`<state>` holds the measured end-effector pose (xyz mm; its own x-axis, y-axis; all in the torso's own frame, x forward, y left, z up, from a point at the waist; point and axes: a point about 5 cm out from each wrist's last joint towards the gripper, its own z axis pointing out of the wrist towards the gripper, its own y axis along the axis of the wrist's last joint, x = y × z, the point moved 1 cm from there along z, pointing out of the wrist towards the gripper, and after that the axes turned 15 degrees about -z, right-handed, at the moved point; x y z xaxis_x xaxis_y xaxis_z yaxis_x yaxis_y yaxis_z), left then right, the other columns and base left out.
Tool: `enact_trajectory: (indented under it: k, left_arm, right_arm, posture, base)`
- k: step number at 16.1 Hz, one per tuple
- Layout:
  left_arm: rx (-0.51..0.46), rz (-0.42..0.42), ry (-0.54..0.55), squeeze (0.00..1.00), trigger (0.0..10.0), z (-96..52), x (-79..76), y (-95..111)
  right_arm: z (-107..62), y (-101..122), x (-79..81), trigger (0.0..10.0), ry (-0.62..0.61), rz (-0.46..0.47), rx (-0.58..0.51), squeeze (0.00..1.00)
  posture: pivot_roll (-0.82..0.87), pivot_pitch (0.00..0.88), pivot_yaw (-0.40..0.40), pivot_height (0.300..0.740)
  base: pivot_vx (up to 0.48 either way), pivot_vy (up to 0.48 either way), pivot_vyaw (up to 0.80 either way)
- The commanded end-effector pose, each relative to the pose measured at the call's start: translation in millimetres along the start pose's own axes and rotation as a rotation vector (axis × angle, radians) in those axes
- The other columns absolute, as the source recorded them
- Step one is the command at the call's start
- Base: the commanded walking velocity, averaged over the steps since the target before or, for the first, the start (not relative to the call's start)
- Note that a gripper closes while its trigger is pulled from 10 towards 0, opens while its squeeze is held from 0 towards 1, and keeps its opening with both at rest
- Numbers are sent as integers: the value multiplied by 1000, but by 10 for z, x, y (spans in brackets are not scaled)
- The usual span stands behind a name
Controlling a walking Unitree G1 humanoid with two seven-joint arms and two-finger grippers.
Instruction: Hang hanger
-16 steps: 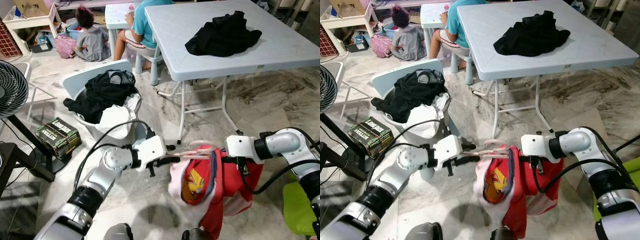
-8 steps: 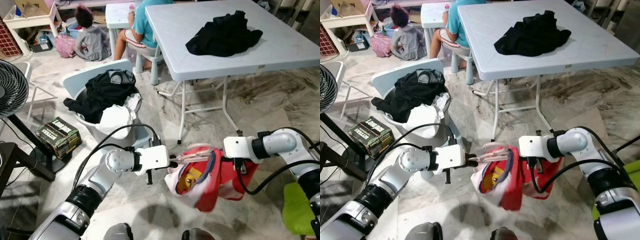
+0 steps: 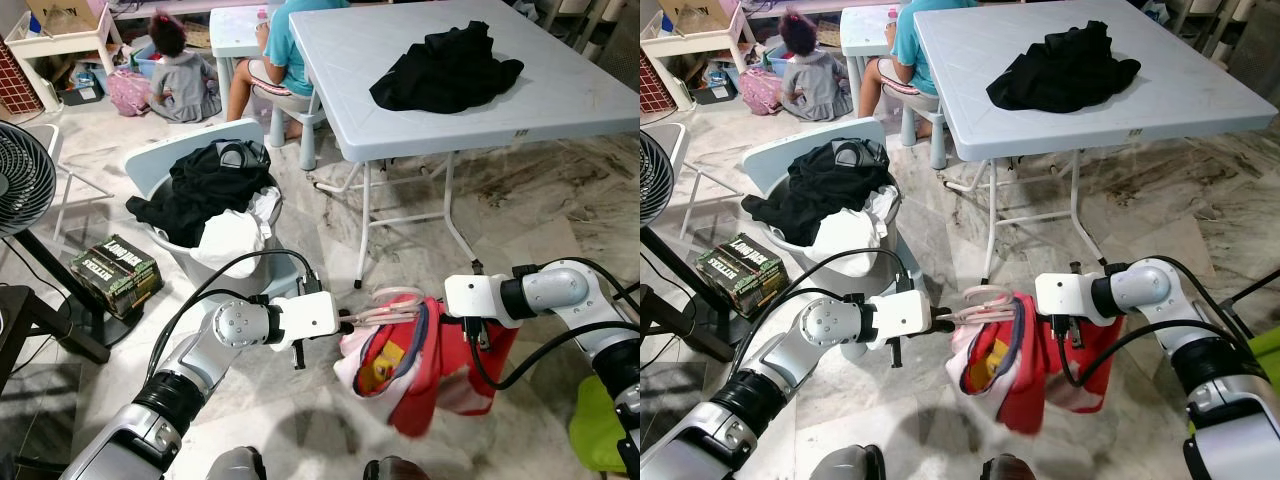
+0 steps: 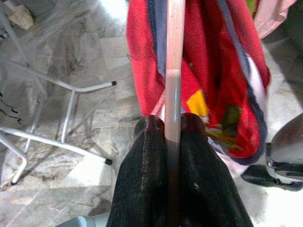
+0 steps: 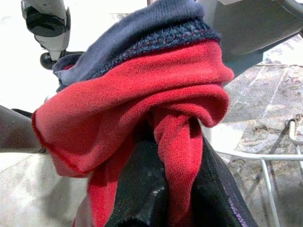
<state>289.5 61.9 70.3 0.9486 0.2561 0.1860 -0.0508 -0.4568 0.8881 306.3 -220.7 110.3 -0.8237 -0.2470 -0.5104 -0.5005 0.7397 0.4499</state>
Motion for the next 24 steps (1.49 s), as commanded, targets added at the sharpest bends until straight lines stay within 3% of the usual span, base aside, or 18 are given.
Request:
enact_trajectory:
  k: [1, 2, 3, 4, 7, 10, 12, 17, 19, 21, 23, 24]
  left_arm:
    - [11, -9, 21, 0, 0, -10, 32, -27]
    - [0, -23, 37, 0, 0, -9, 32, -33]
    - [-20, -49, 56, 0, 0, -5, 29, -36]
    - [-27, -59, 67, 0, 0, -2, 24, -43]
    - [-86, -134, 163, 0, 0, 22, 45, -58]
    - [-172, -229, 288, 0, 0, 39, 108, -21]
    - [-184, -250, 320, 0, 0, 52, 118, -27]
    - [-223, -292, 376, 0, 0, 69, 172, 11]
    - [-250, -320, 410, 0, 0, 64, 222, 43]
    - [-259, -317, 413, 0, 0, 63, 233, 62]
    - [-270, -321, 412, 0, 0, 60, 243, 87]
    - [-274, -321, 414, 0, 0, 55, 246, 93]
  right_arm:
    - [-49, 79, -135, 10000, -41, -34, -34, 0]
    - [-44, 96, -134, 10000, -41, -5, -62, 0]
    - [-45, 115, -147, 10000, -38, 20, -88, 718]
    - [-42, 125, -163, 10000, -42, 29, -98, 1000]
    - [2, 118, -199, 10000, -61, 22, -85, 1000]
    - [-29, 118, -428, 10000, -260, -4, -50, 1000]
    - [-83, 125, -530, 10000, -367, 11, -50, 1000]
    - [-53, 94, -590, 10000, -518, 11, -2, 1000]
    - [-54, 116, -672, 10000, -649, 69, -16, 1000]
    - [-41, 97, -650, 10000, -676, 107, -17, 976]
    - [0, 65, -565, 10000, -651, 159, -29, 780]
    - [15, 60, -508, 10000, -613, 174, -37, 239]
  posture:
    - [-71, 75, 1, 740]
    - [-71, 75, 1, 740]
    - [-71, 75, 1, 740]
    - [-71, 75, 1, 740]
    - [-65, 73, -7, 740]
    - [-64, 71, -14, 740]
    - [-67, 69, -16, 740]
    - [-73, 65, -12, 740]
    - [-70, 64, -13, 740]
    - [-70, 64, -13, 740]
    - [-70, 64, -13, 740]
    - [-67, 66, -14, 740]
  base:
    - [0, 0, 0]
    - [0, 0, 0]
    - [0, 0, 0]
    - [0, 0, 0]
    - [0, 0, 0]
    - [0, 0, 0]
    - [0, 0, 0]
    - [0, 0, 0]
    - [0, 0, 0]
    - [0, 0, 0]
    - [0, 0, 0]
    - [0, 0, 0]
